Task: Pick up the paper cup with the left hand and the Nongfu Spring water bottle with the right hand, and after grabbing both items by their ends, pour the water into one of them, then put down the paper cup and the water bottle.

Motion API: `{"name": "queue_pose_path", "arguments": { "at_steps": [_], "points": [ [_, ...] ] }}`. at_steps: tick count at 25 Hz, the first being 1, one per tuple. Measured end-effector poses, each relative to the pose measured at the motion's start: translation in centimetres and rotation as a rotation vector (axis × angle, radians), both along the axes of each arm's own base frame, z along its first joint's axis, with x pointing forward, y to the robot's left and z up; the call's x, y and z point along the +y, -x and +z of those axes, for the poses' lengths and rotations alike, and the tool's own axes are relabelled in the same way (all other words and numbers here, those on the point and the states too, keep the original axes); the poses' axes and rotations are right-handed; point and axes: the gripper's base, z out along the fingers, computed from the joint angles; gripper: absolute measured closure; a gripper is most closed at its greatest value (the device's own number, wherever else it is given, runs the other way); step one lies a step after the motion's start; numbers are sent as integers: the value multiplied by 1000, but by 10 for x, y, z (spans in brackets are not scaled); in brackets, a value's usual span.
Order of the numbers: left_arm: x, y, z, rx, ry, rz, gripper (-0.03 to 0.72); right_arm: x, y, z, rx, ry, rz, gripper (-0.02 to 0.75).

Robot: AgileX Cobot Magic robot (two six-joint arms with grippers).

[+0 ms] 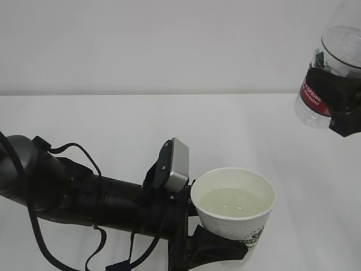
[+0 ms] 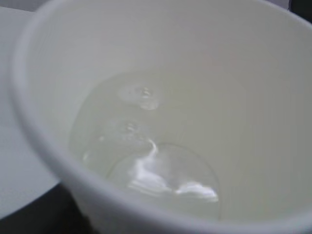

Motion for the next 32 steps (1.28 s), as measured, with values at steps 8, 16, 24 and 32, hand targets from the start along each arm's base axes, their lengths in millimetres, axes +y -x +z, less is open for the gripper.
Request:
{"name": "queue_pose_path", "arguments": {
  "at_steps": [8, 16, 24, 32],
  "points": [
    [0, -1, 0, 2, 3, 8, 179, 0, 0, 0, 36, -88, -6, 279],
    [0, -1, 0, 3, 3, 10, 179, -6, -5, -11, 137, -118, -86, 279],
    [0, -1, 0, 3, 3, 10, 179, -9, -14, -33, 259, -132, -137, 279],
    [0, -1, 0, 3, 3, 10, 179, -7, -24, -51, 288, -100, -130, 279]
  ]
}}
